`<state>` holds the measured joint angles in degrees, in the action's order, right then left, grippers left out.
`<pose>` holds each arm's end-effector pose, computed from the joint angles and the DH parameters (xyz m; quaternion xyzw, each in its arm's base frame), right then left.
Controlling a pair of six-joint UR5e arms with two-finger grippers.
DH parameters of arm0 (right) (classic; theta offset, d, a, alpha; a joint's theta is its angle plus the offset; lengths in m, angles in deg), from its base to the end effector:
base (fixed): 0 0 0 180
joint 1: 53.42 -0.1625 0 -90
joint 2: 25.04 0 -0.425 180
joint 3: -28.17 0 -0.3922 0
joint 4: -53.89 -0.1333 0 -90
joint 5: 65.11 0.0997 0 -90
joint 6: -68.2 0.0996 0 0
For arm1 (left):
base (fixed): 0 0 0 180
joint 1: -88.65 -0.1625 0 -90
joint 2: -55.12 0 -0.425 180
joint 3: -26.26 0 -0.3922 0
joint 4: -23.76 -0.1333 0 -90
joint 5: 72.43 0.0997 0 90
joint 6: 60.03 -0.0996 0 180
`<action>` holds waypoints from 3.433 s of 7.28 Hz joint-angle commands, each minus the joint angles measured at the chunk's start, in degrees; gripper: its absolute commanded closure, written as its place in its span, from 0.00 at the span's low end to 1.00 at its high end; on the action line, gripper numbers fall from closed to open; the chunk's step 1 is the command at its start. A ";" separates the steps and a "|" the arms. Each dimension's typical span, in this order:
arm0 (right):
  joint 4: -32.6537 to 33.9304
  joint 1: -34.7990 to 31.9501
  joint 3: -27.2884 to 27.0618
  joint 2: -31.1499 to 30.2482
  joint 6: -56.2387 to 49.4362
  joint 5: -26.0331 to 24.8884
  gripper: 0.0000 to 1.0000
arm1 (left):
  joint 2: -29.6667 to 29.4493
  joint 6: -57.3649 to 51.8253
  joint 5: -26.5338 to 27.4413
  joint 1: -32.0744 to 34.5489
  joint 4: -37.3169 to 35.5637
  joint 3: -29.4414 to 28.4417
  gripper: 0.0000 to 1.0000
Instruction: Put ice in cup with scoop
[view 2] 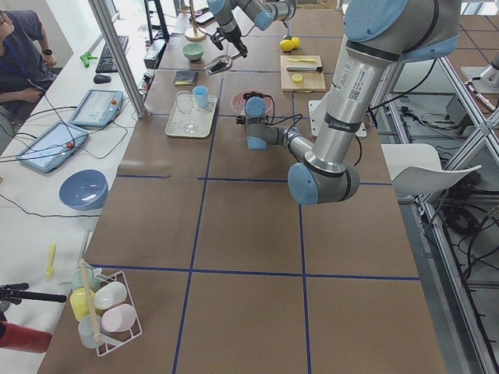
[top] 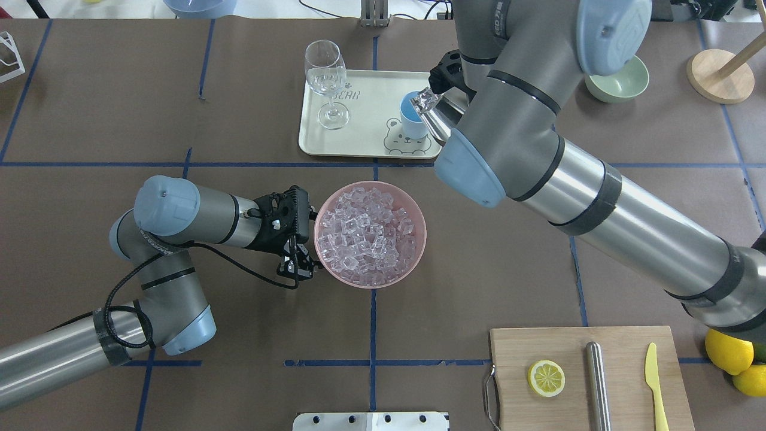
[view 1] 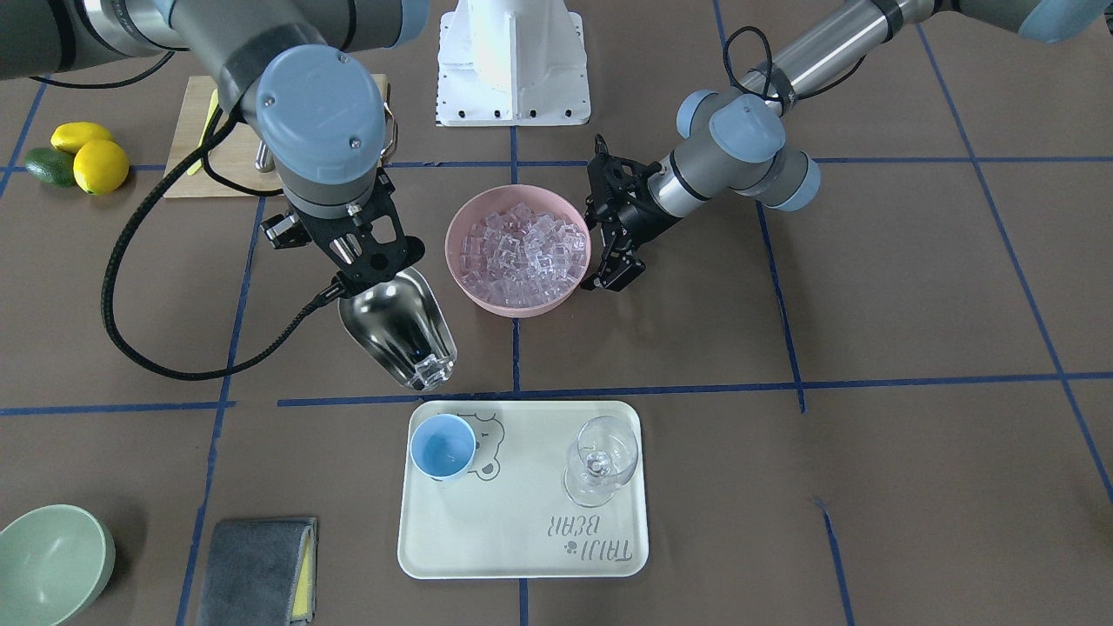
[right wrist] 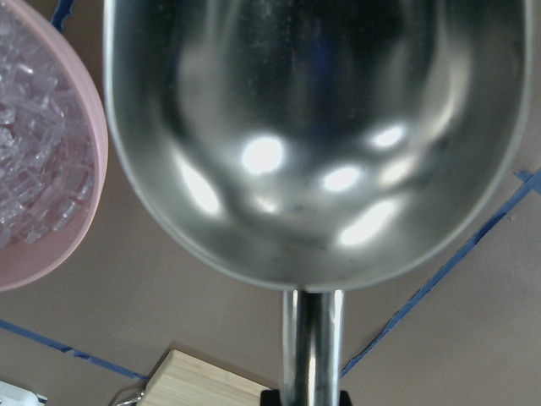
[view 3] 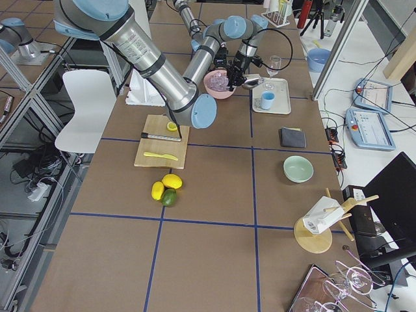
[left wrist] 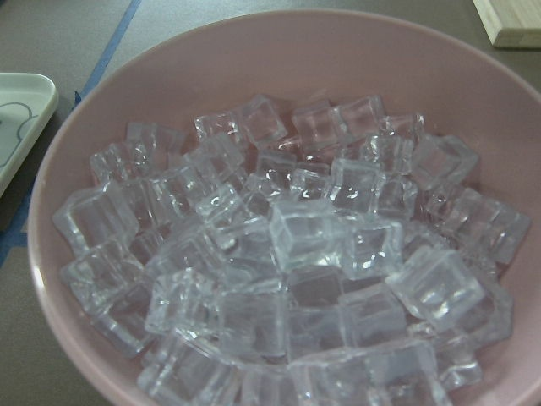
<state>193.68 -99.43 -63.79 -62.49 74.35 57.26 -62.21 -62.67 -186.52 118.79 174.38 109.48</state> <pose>-0.4088 -0.5386 0.1772 -0.0822 -0.2690 -0.3220 0.9040 0.5308 -0.4153 0.3178 0.4827 0.4438 0.5014 0.5645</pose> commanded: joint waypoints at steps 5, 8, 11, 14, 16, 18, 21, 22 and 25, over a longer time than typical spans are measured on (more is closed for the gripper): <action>-3.30 -0.04 13.45 5.71 -0.78 -5.54 1.00 | -0.09 1.15 -0.09 0.00 0.63 0.01 0.00; 2.22 1.98 16.99 9.33 -6.83 -13.10 1.00 | -0.09 1.15 -0.09 0.00 0.73 0.01 0.00; 6.27 2.42 16.20 9.24 -10.09 -15.93 1.00 | -0.09 1.15 -0.09 0.00 0.73 0.01 0.00; 9.09 2.34 16.10 10.73 -13.86 -17.94 1.00 | -0.09 1.15 -0.09 0.00 0.81 0.01 0.00; 9.10 2.42 16.19 10.38 -14.15 -18.31 1.00 | -0.18 1.15 -0.09 0.00 0.90 0.01 0.00; 9.18 2.42 16.28 10.65 -14.84 -18.31 1.00 | -0.18 1.15 -0.09 0.00 0.90 0.01 0.00; 9.10 2.34 16.63 10.73 -15.90 -19.45 1.00 | -0.18 1.15 -0.09 -0.09 0.90 0.01 0.00; 9.18 2.34 16.72 10.91 -16.25 -19.89 1.00 | -0.18 1.15 -0.09 -0.09 0.90 0.01 0.00; 11.03 2.34 19.08 12.65 -18.36 -23.13 1.00 | -0.18 1.15 -0.09 -0.09 0.90 0.01 0.00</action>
<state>204.04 -97.00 -45.52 -50.94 56.84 35.07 -62.39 -61.52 -186.58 118.71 175.28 109.49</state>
